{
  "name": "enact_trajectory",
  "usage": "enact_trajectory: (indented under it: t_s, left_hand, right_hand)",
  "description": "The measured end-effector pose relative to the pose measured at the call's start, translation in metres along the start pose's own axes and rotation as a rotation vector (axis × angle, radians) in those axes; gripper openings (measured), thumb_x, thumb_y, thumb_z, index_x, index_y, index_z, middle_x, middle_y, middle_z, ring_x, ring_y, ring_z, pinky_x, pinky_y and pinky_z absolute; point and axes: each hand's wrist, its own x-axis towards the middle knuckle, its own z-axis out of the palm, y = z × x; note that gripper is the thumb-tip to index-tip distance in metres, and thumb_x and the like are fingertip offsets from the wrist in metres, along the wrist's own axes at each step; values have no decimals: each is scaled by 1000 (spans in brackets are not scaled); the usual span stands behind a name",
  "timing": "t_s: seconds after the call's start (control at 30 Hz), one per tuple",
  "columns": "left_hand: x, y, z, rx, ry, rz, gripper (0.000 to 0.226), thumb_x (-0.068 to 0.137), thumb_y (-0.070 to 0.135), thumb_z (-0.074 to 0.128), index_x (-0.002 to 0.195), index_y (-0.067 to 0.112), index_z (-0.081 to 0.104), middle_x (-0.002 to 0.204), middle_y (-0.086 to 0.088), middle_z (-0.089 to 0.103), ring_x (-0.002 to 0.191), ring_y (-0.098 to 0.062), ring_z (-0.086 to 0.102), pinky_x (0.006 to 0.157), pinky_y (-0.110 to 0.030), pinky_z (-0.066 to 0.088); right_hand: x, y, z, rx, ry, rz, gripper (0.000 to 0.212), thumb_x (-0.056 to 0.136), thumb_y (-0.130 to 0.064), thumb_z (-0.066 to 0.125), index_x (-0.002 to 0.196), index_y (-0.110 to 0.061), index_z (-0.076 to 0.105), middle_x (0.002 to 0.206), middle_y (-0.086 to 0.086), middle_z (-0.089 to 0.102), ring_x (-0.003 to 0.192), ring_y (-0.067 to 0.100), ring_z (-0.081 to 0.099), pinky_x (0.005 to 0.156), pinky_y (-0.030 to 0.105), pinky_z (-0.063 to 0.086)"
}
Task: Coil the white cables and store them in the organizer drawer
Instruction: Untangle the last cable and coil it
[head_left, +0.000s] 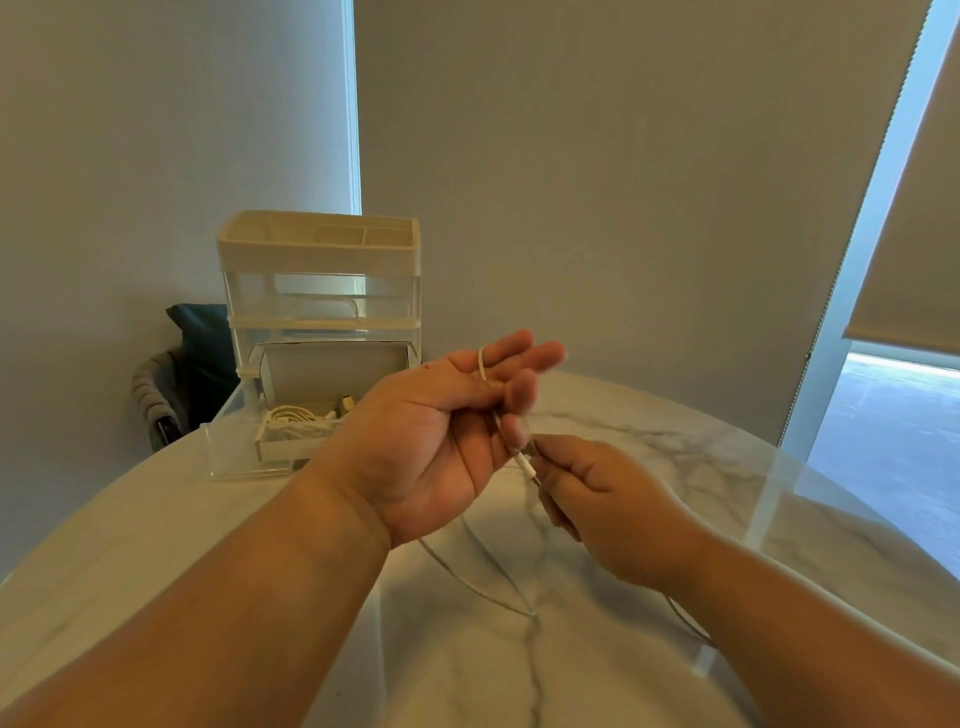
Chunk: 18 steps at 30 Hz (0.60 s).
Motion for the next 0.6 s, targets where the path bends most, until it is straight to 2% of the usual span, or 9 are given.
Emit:
enact_trajectory:
  t_s: [0.07,0.2,0.27,0.33,0.37,0.43,0.47,0.53,0.6]
  left_hand:
    - [2,2,-3,-37,46,26,31,81,-2,43,106,5,61,92,-6,74,53,-5,52,49,-18,36]
    - [5,9,-11,-134,141,62,26,98,18,41,98,6,64,84,0,71,46,-3,39,46,-18,29]
    - [6,12,-14,-138,170,90,28,103,23,39,100,9,64,85,2,71,45,-2,39,43,-17,29]
    - [6,16,-17,-117,200,128,27,104,21,39,102,10,63,88,4,72,45,-1,42,43,-15,30]
    - [6,18,-18,-99,209,145,26,103,20,39,106,10,63,91,3,73,47,0,46,44,-15,31]
    - [5,22,-20,-71,210,177,27,103,17,41,118,10,62,104,1,75,59,0,60,49,-14,40]
    - [5,24,-21,-62,208,197,29,103,16,41,123,10,61,111,-2,74,70,-4,68,55,-14,46]
    - [4,27,-22,-39,209,241,31,102,11,41,126,10,60,120,-6,72,91,-12,73,68,-19,55]
    - [4,30,-22,-5,210,266,33,100,7,41,125,11,61,122,-6,71,97,-14,72,74,-20,56]
  right_hand:
    - [0,-5,-1,-143,-65,-6,46,104,-26,46,82,-66,56,61,-9,59,55,1,52,62,16,39]
    - [-4,-14,5,-133,-152,42,33,105,-32,43,128,-54,52,64,-10,60,59,-2,53,66,13,44]
    - [-6,-16,8,-141,-194,38,35,106,-33,42,121,-64,49,74,-10,65,65,-2,56,74,17,48]
    - [-7,-23,8,-216,-253,41,43,105,-34,42,95,-75,52,99,-17,71,84,0,63,89,25,51]
    - [-8,-26,8,-254,-280,46,41,105,-35,42,99,-73,54,104,-26,69,91,0,62,92,24,49]
    - [-11,-31,9,-334,-306,36,38,105,-36,41,135,-58,47,104,-37,63,92,-5,58,91,15,43]
    - [-12,-34,9,-390,-311,18,43,105,-37,40,145,-53,37,115,-33,63,98,-4,57,94,14,40]
    - [-16,-41,11,-482,-331,-40,48,105,-39,37,150,-53,25,136,-19,58,117,3,55,101,19,40]
    - [-19,-49,11,-516,-322,-70,47,105,-40,35,150,-52,26,136,-14,60,118,7,56,103,25,44]
